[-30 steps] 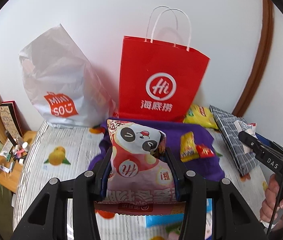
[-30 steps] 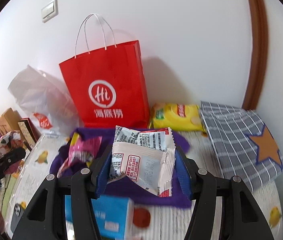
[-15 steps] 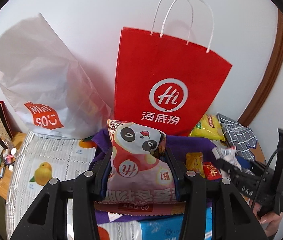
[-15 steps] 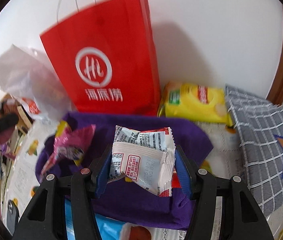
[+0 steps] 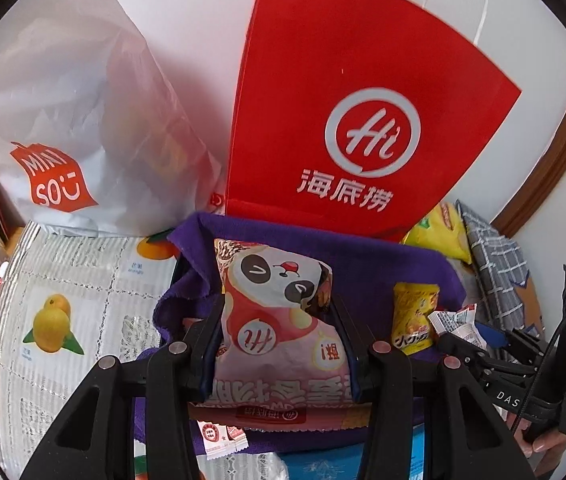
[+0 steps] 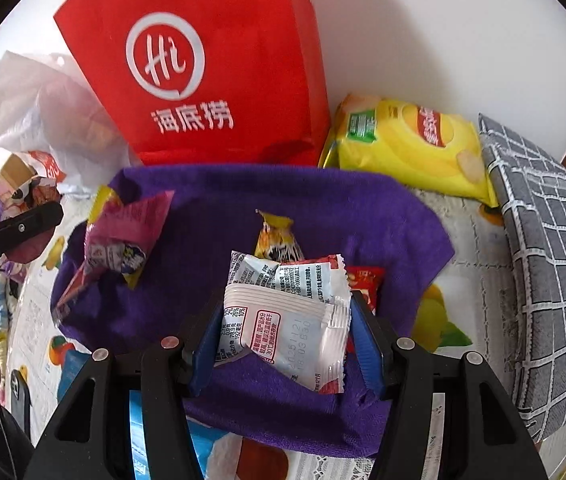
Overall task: Organize snacks
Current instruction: 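Open both tools to drop the two packets onto the towel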
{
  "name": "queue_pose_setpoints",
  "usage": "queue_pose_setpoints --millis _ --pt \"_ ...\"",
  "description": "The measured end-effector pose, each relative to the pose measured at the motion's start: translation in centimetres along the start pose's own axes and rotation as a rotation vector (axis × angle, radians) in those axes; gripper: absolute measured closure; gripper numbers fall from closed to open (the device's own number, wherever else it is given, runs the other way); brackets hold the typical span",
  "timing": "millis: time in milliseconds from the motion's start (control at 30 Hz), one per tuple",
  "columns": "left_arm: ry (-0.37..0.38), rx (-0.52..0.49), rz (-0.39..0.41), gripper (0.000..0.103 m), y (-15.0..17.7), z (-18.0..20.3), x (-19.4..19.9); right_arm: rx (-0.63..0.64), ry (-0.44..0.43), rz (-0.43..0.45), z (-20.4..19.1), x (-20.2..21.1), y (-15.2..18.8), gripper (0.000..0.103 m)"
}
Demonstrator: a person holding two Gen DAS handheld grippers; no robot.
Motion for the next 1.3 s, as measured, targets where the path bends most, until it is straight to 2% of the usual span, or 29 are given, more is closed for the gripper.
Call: queue_pose_setpoints --millis 133,367,567,833,900,1067,1133,1167,1300 --pt "-0.01 -0.021 -0.036 0.058 0.4 0.5 -0.7 0.001 0.0 -0.028 0.0 -0.7 0.4 0.044" --pt "0.031 -0.04 -0.117 0.058 1.7 1.4 -2.1 0.004 0.005 -0.042 0.1 -1.1 0.6 0.043" --pt "-0.003 -0.044 -0.174 0.058 2.6 1.2 -3.5 0.011 0.018 -0.042 0.1 -0.8 0.4 0.042" --pt "0.002 -0.029 -0.203 0.057 2.9 1.1 -4.0 0.002 0.019 0.011 0.2 0.9 -0.3 0.04" --pt "0.009 -0.022 -0.211 0.054 2.9 1.3 -4.1 0.002 0.024 0.031 0.1 1.6 -0.6 0.038" --pt "0.056 -0.01 -0.202 0.046 2.6 1.8 -3.3 0.008 0.058 0.066 -0.9 3.0 -1.3 0.03" --pt "0.061 -0.016 -0.19 0.045 2.4 2.1 -2.6 0.015 0.062 0.077 -1.5 3.4 -1.4 0.029" --pt "0.064 -0.019 -0.183 0.045 2.3 2.1 -2.2 0.021 0.07 0.079 -1.9 3.7 -1.5 0.025" --pt "0.079 -0.032 -0.13 0.044 1.6 2.2 0.4 0.044 0.135 0.105 -3.0 5.2 -1.2 0.02"
Point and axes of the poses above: each gripper's, at about its wrist camera, not at the fingertips, and x roughly against the way its jaws point, z to its right, y to its underside, the point moved 7 cm from there along -x, roughly the way its jaws point, and after that the axes turned 7 degrees about -y, right-handed, at the moved point
